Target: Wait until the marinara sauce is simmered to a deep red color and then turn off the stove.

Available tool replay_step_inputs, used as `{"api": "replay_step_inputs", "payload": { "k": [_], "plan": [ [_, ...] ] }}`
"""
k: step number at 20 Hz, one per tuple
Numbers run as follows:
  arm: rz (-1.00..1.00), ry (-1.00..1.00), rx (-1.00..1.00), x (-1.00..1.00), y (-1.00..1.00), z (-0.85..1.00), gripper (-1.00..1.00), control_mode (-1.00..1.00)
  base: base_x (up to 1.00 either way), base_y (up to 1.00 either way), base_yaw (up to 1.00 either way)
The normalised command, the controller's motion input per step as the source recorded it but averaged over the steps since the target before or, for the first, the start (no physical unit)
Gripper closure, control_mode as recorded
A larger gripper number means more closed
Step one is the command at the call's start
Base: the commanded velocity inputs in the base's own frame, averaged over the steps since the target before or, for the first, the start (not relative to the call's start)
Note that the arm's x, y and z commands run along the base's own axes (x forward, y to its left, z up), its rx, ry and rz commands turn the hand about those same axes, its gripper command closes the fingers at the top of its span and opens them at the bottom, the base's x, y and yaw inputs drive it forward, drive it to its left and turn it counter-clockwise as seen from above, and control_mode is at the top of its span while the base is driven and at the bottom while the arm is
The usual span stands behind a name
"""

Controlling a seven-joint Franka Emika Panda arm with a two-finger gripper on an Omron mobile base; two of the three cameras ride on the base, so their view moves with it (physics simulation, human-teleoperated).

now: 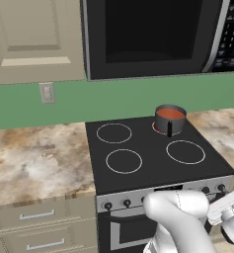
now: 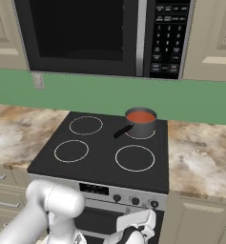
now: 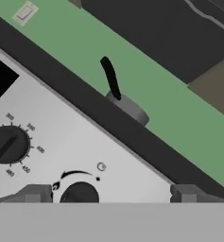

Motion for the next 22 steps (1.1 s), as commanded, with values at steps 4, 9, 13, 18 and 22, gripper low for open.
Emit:
{"api": "replay_step_inputs", "payload": {
  "k": [4,9,13,18,22],
  "plan": [
    [0.0,0.0,-0.03,0.27,0.0,-0.12,-1.0,-1.0,0.0,0.0,0.0],
    [0.0,0.0,-0.04,0.22,0.0,-0.18,-1.0,-1.0,0.0,0.0,0.0],
    [0.0,0.0,-0.03,0.17,0.0,-0.22,-1.0,-1.0,0.0,0.0,0.0],
    [0.0,0.0,-0.03,0.15,0.0,-0.23,-1.0,-1.0,0.0,0.0,0.0],
    [0.0,-0.02,-0.04,0.14,0.0,-0.19,-1.0,-1.0,0.0,0.0,0.0]
  ]
}}
